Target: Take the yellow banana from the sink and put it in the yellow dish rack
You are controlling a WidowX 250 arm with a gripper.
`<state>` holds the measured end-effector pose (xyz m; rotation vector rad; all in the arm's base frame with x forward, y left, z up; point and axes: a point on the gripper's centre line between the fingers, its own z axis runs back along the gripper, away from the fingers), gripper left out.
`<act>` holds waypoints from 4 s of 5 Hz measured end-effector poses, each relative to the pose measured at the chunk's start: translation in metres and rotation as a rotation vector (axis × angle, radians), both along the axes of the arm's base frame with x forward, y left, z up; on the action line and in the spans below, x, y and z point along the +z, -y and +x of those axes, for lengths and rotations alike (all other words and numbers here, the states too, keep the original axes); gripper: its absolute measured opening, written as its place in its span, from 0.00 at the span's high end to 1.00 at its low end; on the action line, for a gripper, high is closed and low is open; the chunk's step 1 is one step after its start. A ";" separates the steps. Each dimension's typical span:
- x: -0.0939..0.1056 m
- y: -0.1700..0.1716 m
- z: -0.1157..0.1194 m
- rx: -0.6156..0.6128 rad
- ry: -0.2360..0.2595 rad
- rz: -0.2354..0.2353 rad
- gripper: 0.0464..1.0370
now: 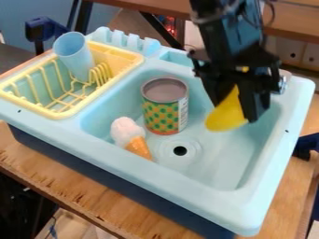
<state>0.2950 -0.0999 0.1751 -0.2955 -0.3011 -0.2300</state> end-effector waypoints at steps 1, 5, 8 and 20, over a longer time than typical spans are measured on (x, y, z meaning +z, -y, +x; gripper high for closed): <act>0.019 -0.032 -0.024 0.144 -0.034 0.065 0.45; 0.011 -0.165 -0.057 0.624 -0.146 0.160 0.45; -0.017 -0.196 -0.048 0.706 -0.201 0.151 0.45; 0.003 -0.163 -0.019 0.585 -0.275 0.207 0.03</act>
